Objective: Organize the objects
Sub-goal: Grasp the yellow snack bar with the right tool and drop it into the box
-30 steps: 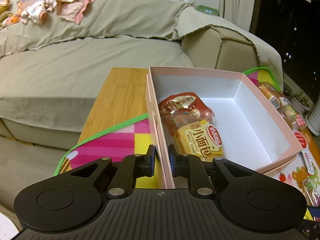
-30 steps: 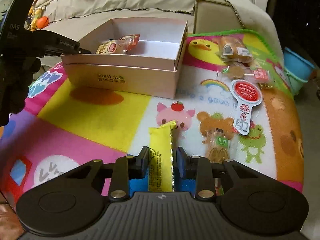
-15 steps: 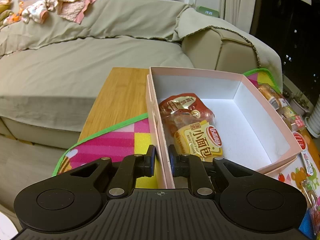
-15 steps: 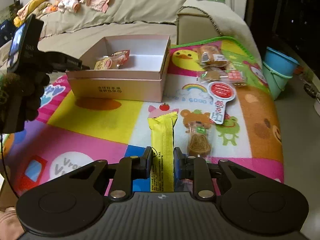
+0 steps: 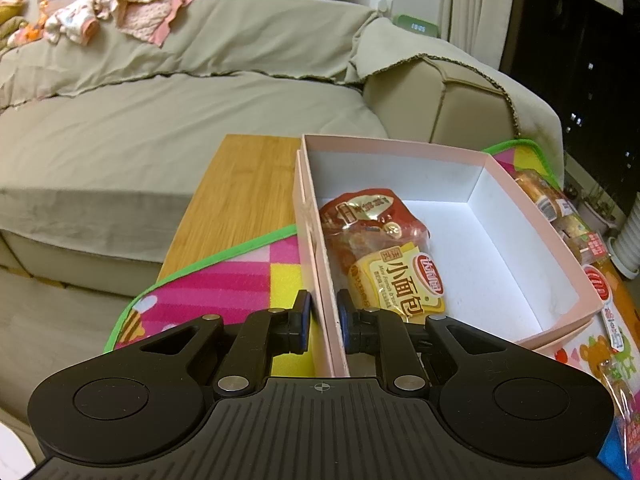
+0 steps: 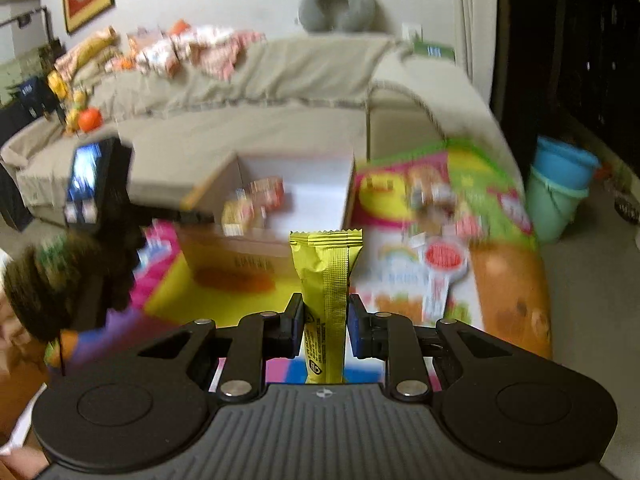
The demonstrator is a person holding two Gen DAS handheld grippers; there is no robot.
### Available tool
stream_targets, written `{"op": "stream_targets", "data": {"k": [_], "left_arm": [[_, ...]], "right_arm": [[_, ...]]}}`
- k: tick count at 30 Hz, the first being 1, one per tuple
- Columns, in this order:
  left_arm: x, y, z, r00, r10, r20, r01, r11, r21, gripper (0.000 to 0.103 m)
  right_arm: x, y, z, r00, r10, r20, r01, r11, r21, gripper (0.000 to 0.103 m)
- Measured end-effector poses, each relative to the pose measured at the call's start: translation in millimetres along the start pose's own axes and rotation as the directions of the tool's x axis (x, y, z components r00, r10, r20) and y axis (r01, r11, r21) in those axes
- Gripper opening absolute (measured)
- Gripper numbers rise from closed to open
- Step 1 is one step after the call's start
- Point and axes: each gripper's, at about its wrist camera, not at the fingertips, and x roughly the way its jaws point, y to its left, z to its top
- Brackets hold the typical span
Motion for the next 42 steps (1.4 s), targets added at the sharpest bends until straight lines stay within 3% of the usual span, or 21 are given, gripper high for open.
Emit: {"op": "stream_targets", "data": {"k": [6,10,12,16,21,24,27,33,35,40,42], "left_arm": [[-1,4,0,1.000,-0.009,0.002,0.009,1.000,-0.011,0.016],[-2,6,0,1.000,-0.015,0.005,0.015,1.000,-0.018,0.016],[-5,7,0,1.000,-0.022,0.011,0.023,1.000,-0.019,0.016],[-12,9,1,0.999,-0.037,0.031,0.037,0.999,-0.019,0.016],[-17,9,2,0.998,-0.041,0.043,0.042,0.999,-0.016,0.015],[-18,7,2,0.999,-0.031,0.042,0.031,1.000,0.002,0.015],[-18,4,1,0.999,-0.018,0.048,0.018,1.000,0.020,0.014],[-13,4,1,0.999,-0.006,0.048,0.006,1.000,0.004,0.014],[-12,3,2,0.999,0.000,0.047,0.000,1.000,0.000,0.014],[-8,-1,0,0.998,0.028,0.051,-0.029,0.999,0.014,0.013],[-9,-3,0,0.998,0.037,0.054,-0.038,0.999,0.023,0.013]], "right_arm": [[-9,7,59,0.989,0.053,0.135,-0.049,0.998,-0.032,0.022],[12,11,98,0.979,0.096,0.178,-0.093,0.995,-0.024,0.022],[33,12,112,0.981,0.121,0.151,-0.123,0.992,-0.002,0.022],[92,19,127,0.986,0.163,0.019,-0.164,0.986,0.029,0.022],[168,33,131,0.974,0.160,-0.162,-0.155,0.987,0.046,0.022],[198,37,132,0.974,0.130,-0.186,-0.122,0.991,0.052,0.028],[204,29,136,0.973,0.157,-0.168,-0.141,0.984,0.105,0.029],[166,-2,130,0.993,0.094,-0.066,-0.089,0.993,0.074,0.050],[149,-16,117,0.998,0.043,-0.042,-0.040,0.997,0.071,0.051],[115,-44,58,0.991,-0.127,-0.051,0.129,0.991,0.024,0.058],[106,-50,28,0.986,-0.140,-0.093,0.143,0.989,0.029,0.063]]}}
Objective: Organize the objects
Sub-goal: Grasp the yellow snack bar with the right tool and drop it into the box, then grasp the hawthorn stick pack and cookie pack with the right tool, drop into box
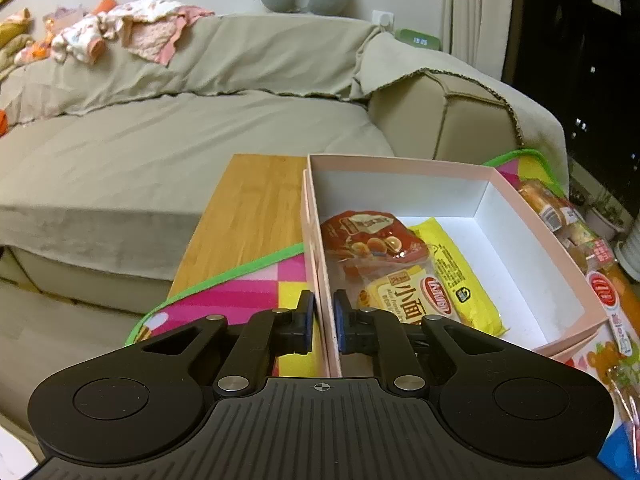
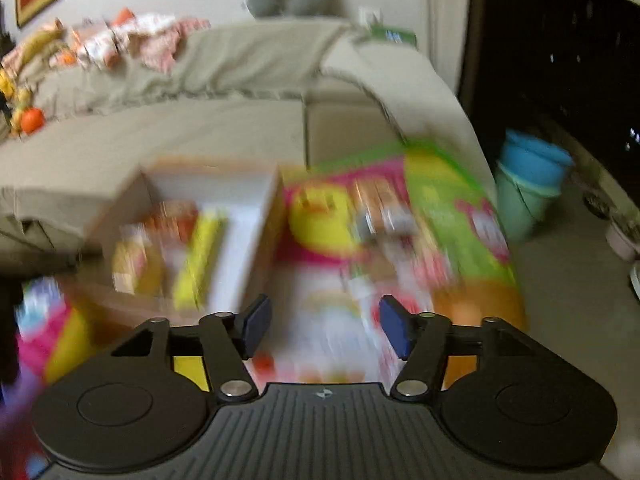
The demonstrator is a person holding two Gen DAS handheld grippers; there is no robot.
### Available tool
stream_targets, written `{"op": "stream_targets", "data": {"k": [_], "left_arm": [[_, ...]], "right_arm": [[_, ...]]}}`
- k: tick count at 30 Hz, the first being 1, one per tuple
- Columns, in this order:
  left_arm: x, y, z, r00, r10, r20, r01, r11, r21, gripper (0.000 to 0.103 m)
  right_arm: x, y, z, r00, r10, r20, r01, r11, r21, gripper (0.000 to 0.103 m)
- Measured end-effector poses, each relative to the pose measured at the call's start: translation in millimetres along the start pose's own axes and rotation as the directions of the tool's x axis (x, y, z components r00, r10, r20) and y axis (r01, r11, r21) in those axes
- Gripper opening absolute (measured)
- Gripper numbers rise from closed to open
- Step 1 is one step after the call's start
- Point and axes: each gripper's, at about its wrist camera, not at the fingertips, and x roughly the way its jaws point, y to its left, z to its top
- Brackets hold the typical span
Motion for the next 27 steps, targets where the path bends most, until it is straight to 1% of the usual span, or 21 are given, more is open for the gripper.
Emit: {"op": "stream_targets", "data": {"k": [3,5,7,8,9,10,11,12,15,19,23,24,25,26,27], "left_arm": [[0,0,0,1.000,0.000,-0.005,0.000,1.000,-0.006,0.012],[-1,0,0,1.000,0.002,-0.009,-0.002,1.000,-0.007,0.012],[-1,-2,0,1.000,0.006,-0.013,-0.006,1.000,-0.001,0.012],[-2,-3,0,1.000,0.008,-0.016,-0.008,1.000,0.002,0.013],[-2,-3,1,1.000,0.010,-0.019,-0.009,1.000,0.005,0.013],[-2,-4,1,1.000,0.012,-0.020,-0.012,1.000,0.010,0.013],[-2,-5,1,1.000,0.016,-0.021,-0.016,1.000,0.016,0.013],[-3,-6,0,1.000,0.020,-0.022,-0.019,0.999,0.027,0.013],[-4,-10,-1,0.999,0.028,-0.025,-0.027,0.998,0.052,0.013],[-6,-8,-3,1.000,0.016,-0.027,-0.014,0.999,0.041,0.014],[-5,-8,-3,1.000,0.012,-0.025,-0.011,0.999,0.036,0.014],[-5,-7,-3,1.000,0.007,-0.025,-0.006,0.999,0.031,0.014],[-5,-7,-4,1.000,0.003,-0.024,-0.003,1.000,0.028,0.014],[-5,-7,-4,1.000,0.003,-0.023,-0.002,1.000,0.027,0.014],[-4,-7,-4,1.000,0.003,-0.022,-0.003,1.000,0.024,0.014]], "right_arm": [[-1,-6,-44,0.996,0.018,-0.092,-0.016,0.999,0.029,0.063],[7,-6,-68,0.990,0.006,-0.143,-0.001,0.999,0.035,0.063],[10,-4,-89,0.988,-0.021,-0.156,0.026,0.999,0.033,0.062],[7,-2,-93,0.992,-0.030,-0.126,0.033,0.999,0.023,0.059],[6,2,-94,0.993,-0.032,-0.118,0.033,0.999,0.004,0.047],[5,5,-93,0.993,-0.021,-0.112,0.021,1.000,-0.006,0.040],[4,9,-92,0.993,-0.015,-0.113,0.014,1.000,-0.012,0.037],[2,11,-93,0.994,-0.010,-0.107,0.008,1.000,-0.020,0.035],[-1,17,-95,0.996,0.009,-0.088,-0.013,0.999,-0.044,0.035],[-8,19,-88,0.991,0.056,-0.118,-0.057,0.998,-0.009,0.034],[-32,22,-79,0.991,0.101,-0.090,-0.103,0.995,-0.009,0.032],[-37,21,-76,0.990,0.112,-0.082,-0.113,0.994,0.001,0.030],[-43,21,-71,0.989,0.125,-0.073,-0.124,0.992,0.016,0.024],[-48,20,-67,0.988,0.136,-0.069,-0.134,0.991,0.027,0.014],[-52,20,-63,0.988,0.144,-0.063,-0.142,0.989,0.034,0.014]]}}
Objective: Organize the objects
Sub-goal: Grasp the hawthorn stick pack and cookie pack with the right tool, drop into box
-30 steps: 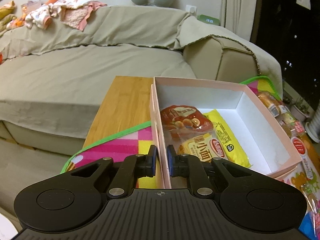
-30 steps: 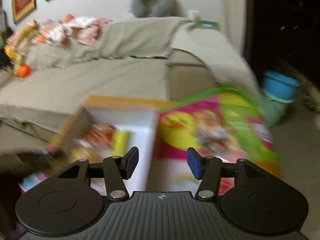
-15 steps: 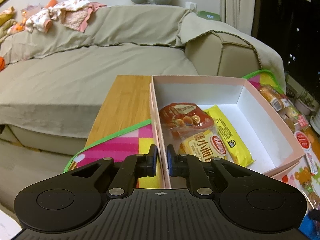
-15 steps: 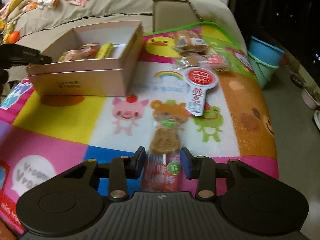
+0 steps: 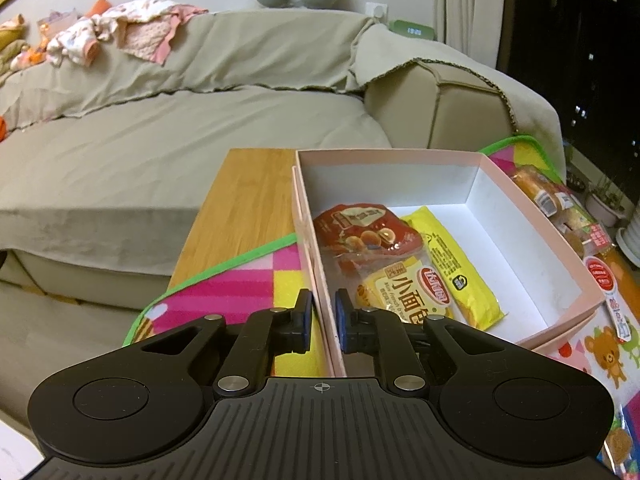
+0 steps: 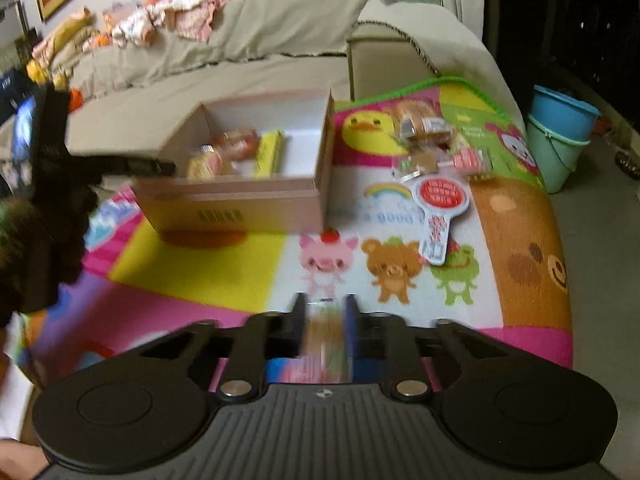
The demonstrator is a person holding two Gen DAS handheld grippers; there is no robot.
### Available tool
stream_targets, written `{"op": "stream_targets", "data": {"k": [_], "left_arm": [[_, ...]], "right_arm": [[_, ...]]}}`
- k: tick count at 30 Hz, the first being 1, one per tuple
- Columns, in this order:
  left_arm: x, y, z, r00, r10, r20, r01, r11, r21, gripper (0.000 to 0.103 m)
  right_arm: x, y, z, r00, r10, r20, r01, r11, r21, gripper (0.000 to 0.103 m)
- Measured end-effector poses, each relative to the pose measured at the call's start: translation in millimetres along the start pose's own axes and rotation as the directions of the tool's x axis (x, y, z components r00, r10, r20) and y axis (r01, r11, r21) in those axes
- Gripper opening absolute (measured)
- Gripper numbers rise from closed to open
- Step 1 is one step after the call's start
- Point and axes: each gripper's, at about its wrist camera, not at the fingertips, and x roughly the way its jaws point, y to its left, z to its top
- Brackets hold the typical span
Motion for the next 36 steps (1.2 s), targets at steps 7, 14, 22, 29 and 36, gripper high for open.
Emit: {"op": "stream_targets", "data": {"k": [7,14,22,29,36], "left_arm": [[-1,3,-1,1.000,-0.011,0.001,0.011,1.000,-0.017,0.015],[-2,4,0,1.000,-0.016,-0.003,0.016,1.000,-0.013,0.015],[-3,5,1,1.000,-0.016,-0.005,0.015,1.000,-0.014,0.015],[-3,5,1,1.000,-0.014,-0.006,0.014,1.000,-0.013,0.015],[-2,6,0,1.000,-0.016,-0.007,0.016,1.000,-0.015,0.015]], "right_arm": [[-14,8,16,0.998,-0.025,0.050,0.028,0.998,-0.056,0.019],[31,4,-23,0.995,-0.048,-0.082,0.045,0.998,-0.042,0.076],[52,27,-33,0.996,-0.030,-0.082,0.020,0.993,-0.117,0.038],[46,29,-26,0.996,0.000,-0.092,-0.011,0.994,-0.111,0.034],[18,22,-11,0.997,0.063,-0.050,-0.065,0.997,-0.051,0.034]]}}
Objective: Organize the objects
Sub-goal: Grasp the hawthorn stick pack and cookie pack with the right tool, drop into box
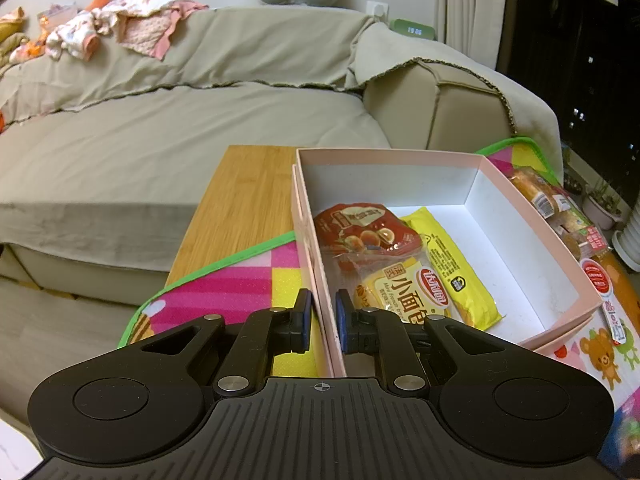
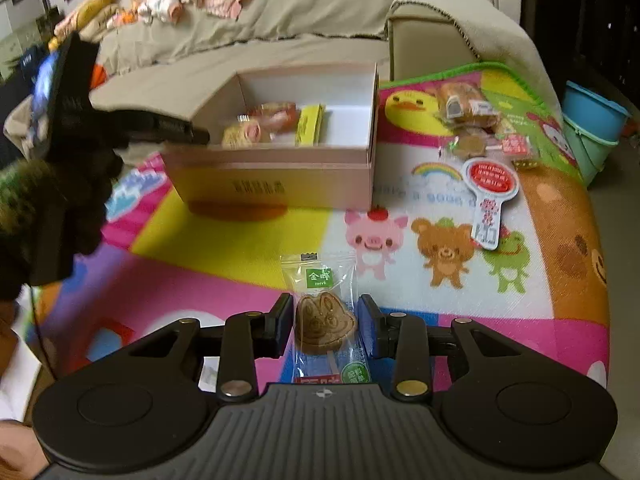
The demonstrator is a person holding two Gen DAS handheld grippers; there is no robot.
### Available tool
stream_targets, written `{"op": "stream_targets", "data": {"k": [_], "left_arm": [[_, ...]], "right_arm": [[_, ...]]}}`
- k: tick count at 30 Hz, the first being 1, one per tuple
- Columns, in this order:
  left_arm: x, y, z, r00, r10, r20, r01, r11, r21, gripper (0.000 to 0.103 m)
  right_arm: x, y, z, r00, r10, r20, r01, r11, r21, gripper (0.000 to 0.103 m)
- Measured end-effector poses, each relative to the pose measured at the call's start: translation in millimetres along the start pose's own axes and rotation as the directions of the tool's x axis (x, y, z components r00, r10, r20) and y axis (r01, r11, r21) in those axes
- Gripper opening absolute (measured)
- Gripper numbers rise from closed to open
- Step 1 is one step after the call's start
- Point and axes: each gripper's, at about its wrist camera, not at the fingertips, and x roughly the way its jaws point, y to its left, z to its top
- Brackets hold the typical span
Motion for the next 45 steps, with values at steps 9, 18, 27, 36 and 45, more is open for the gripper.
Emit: {"op": "stream_targets", "data": {"k": [9,18,27,36,45], "left_arm": [[0,0,-1,1.000,-0.002,0.001,0.002,1.000,-0.004,0.015],[0,-1,1,1.000,-0.007,0.002,0.007,1.000,-0.002,0.015],[0,1,0,1.000,-0.015,0.011,0.015,1.000,-0.007,0.015],[1,1,1,1.000,-0.016,0.014,0.017,1.000,-0.011,0.016],[0,-1,0,1.000,-0.004,0.015,0.004,1.000,-0.006,0.015]], "right_arm": [[-51,8,45,0.984,0.044,0.172,-0.039,0.999,-0.033,0.034],[-53,25,134,0.941,0.057,0.333,-0.029,0.996,-0.089,0.034],[16,48,198,0.957,0.085,0.279,-0.060,0.994,-0.096,0.034],[71,36,202,0.977,0.017,0.211,-0.010,0.999,-0.034,0.052],[50,-21,149,0.973,-0.103,0.206,0.100,0.995,0.026,0.066]]}}
